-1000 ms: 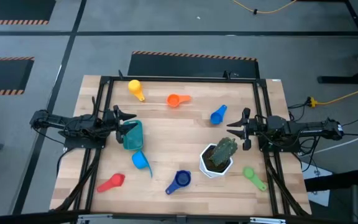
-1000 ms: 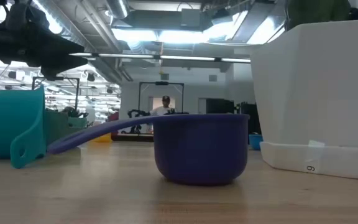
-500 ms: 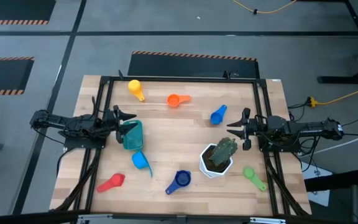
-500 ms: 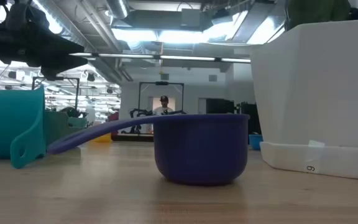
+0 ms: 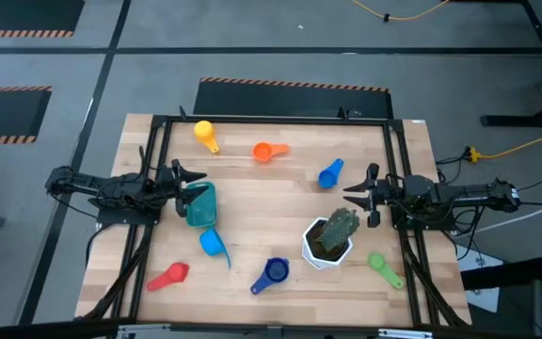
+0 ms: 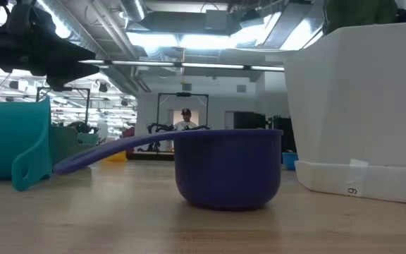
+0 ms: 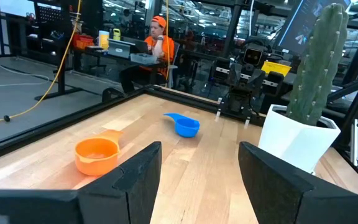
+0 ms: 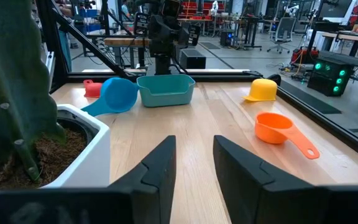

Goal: Nest measuring cups in basket

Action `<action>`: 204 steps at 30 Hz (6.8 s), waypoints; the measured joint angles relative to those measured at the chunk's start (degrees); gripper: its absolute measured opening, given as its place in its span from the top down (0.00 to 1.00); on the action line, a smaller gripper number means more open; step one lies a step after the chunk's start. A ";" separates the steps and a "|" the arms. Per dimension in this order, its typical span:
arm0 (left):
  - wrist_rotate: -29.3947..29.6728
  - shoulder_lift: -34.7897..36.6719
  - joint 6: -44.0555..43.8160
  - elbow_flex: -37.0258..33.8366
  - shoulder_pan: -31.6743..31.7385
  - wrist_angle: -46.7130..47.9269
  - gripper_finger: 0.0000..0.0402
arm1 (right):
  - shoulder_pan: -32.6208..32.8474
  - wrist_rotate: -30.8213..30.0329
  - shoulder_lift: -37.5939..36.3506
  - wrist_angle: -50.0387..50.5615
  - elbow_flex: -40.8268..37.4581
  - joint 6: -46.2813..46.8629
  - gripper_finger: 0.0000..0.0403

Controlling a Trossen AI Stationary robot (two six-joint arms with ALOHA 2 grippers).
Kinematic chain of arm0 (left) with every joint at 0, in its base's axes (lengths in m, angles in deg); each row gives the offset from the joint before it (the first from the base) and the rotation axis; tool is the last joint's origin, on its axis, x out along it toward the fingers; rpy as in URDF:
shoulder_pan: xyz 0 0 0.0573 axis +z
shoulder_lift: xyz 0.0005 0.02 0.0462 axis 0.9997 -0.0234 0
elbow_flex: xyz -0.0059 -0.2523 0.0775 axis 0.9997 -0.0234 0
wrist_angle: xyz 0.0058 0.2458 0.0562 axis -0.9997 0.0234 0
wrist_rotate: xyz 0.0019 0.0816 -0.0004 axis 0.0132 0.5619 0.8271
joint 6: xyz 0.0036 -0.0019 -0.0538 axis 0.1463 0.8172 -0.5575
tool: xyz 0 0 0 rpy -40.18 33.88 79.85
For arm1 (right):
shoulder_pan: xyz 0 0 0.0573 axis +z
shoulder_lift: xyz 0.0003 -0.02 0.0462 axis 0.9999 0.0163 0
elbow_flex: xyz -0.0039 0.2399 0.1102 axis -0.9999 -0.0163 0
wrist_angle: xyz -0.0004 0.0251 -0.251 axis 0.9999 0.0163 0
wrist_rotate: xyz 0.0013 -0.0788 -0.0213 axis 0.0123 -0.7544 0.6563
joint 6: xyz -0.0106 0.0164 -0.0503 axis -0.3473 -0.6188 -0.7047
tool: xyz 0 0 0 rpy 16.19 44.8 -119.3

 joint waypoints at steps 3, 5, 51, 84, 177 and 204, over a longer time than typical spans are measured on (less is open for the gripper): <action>0.00 -0.02 -0.02 0.00 0.00 0.00 0.48 | 0.00 -0.01 0.01 0.00 0.01 0.00 0.72; 0.00 -0.02 0.00 0.00 0.00 0.00 0.48 | -0.01 -0.02 0.02 0.00 0.00 0.00 0.72; 0.00 -0.02 0.00 0.00 0.00 0.00 0.48 | -0.01 -1.24 0.90 3.30 7.52 12.36 0.31; 0.00 -0.02 -0.02 0.00 0.00 -0.02 0.48 | -0.38 0.52 32.82 29.61 27.21 3.97 0.32; 0.01 -0.01 -0.02 -0.01 0.00 -0.01 0.48 | -21.38 16.68 83.65 8.60 52.30 -25.35 0.97; 0.00 -0.01 -0.02 -0.02 0.00 -0.02 0.48 | -15.19 26.41 102.90 7.85 59.91 -25.55 0.96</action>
